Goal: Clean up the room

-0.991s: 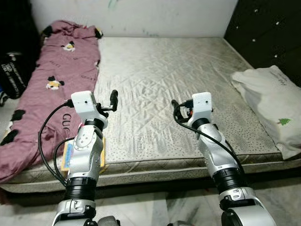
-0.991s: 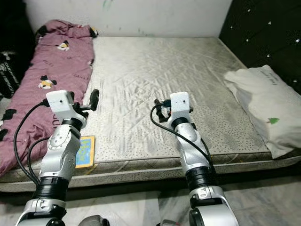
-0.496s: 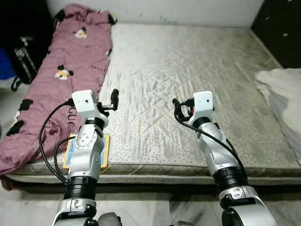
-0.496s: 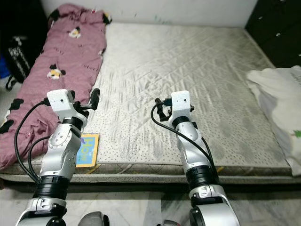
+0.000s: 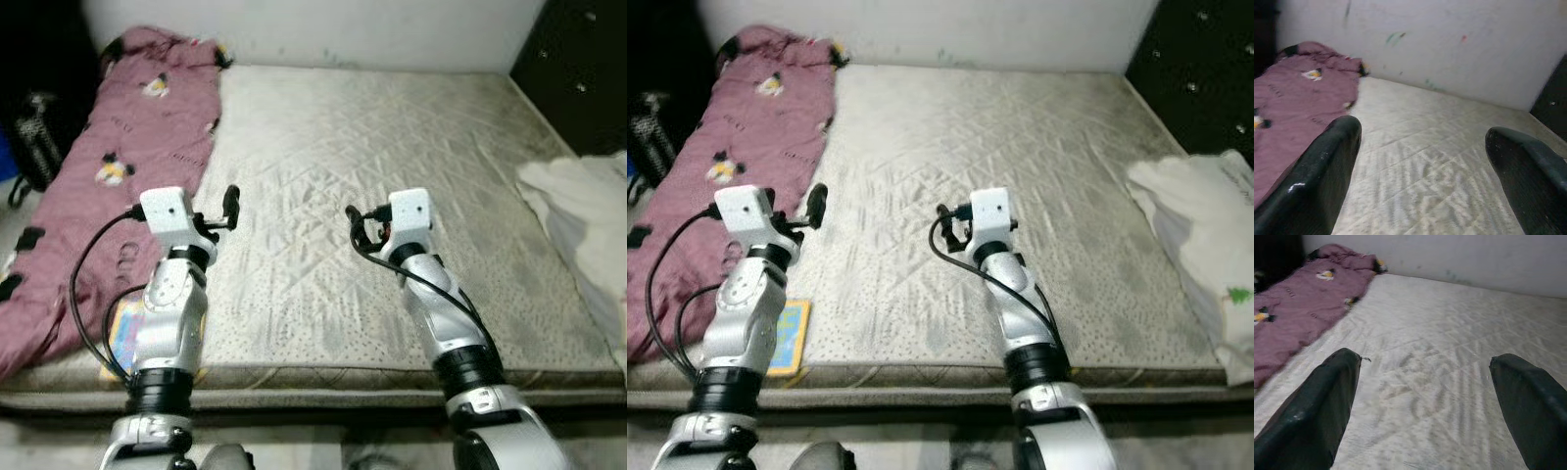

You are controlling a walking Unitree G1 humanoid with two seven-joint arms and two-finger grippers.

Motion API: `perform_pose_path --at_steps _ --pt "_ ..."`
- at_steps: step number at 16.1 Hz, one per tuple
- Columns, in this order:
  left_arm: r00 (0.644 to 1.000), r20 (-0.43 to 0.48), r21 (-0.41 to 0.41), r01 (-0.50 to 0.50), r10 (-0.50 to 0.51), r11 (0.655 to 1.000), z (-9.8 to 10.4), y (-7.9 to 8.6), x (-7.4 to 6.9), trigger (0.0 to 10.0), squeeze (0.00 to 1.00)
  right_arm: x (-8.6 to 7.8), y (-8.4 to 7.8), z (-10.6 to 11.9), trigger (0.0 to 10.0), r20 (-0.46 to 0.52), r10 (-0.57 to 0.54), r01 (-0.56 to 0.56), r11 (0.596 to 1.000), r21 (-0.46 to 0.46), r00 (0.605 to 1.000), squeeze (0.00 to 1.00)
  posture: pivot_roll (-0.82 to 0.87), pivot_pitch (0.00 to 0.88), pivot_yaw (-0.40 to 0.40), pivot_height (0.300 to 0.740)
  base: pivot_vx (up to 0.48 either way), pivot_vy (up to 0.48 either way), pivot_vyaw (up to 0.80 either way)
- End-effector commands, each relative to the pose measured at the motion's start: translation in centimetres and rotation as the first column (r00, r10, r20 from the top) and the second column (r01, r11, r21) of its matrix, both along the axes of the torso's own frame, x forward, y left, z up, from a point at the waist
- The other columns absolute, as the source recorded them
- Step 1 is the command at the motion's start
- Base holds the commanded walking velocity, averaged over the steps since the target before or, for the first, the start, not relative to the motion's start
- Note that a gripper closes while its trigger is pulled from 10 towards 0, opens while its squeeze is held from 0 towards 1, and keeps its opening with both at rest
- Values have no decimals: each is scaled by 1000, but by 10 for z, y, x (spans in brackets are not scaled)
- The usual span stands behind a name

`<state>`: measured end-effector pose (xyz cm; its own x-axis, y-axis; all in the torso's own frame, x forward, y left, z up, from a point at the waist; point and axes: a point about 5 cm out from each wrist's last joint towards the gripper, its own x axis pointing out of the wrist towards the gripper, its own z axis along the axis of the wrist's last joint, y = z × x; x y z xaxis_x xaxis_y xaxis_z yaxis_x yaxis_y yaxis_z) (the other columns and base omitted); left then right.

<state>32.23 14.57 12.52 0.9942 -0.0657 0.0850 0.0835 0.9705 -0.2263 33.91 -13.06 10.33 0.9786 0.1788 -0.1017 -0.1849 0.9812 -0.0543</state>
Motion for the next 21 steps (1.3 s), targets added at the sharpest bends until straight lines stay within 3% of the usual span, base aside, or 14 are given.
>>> perform_pose_path --at_steps 1,8,21 --pt "1000 11 12 17 -17 1000 3 -2 0 10000 0 2 -3 2 10000 1 -14 14 1000 10 1000 0 -3 0 -30 740 244 0 0" --pt "1000 -9 -1 6 -6 1000 2 -3 1 10000 0 4 -3 2 10000 -11 -18 18 1000 14 1000 0 -5 0 -28 740 161 0 -187" --pt "1000 2 -13 0 0 1000 5 -3 4 10000 0 7 -2 1 10000 -38 -1 1 1000 1 999 0 -7 0 -34 740 0 463 -158"
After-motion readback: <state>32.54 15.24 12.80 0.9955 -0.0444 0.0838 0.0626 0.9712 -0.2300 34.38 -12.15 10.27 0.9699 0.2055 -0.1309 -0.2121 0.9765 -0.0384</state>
